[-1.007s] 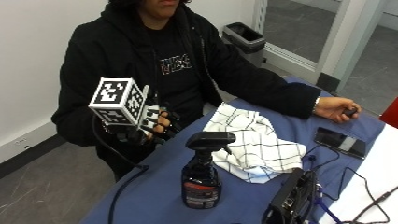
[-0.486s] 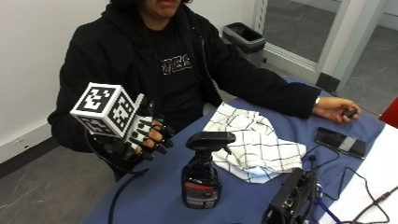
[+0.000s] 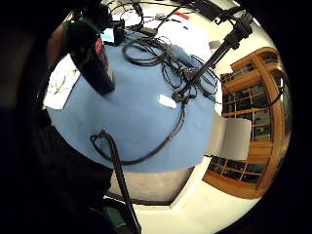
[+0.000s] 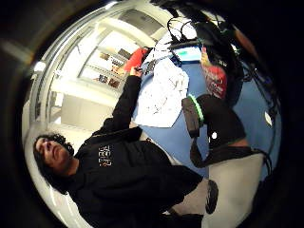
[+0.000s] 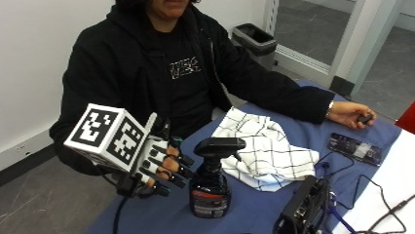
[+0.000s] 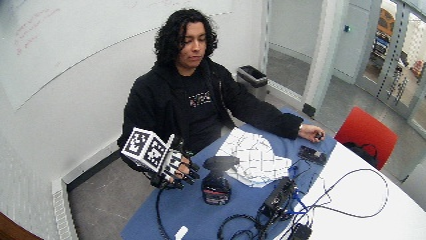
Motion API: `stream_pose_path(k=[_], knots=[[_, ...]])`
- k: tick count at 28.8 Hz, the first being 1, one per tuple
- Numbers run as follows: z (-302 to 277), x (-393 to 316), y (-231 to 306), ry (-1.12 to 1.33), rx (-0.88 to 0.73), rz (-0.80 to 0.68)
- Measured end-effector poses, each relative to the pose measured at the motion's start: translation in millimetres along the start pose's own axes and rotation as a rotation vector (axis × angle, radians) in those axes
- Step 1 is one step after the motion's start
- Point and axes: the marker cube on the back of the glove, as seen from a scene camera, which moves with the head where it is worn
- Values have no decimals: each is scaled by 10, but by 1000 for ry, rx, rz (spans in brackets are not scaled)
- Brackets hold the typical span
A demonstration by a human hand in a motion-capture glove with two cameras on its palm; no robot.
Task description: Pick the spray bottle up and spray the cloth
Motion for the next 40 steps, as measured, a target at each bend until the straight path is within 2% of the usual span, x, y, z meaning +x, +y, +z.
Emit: stream_pose_path(k=[4, 9, 18, 22, 26, 29, 40], knots=[[108, -8, -405, -147, 77, 36], [32, 148, -480, -277, 38, 13], [137, 130, -784, -448, 58, -2], [291, 15, -1037, -633, 101, -22], [289, 29, -966, -852, 24, -61], [283, -3, -1030, -956, 25, -70], [311, -49, -1211, -1069, 39, -4]])
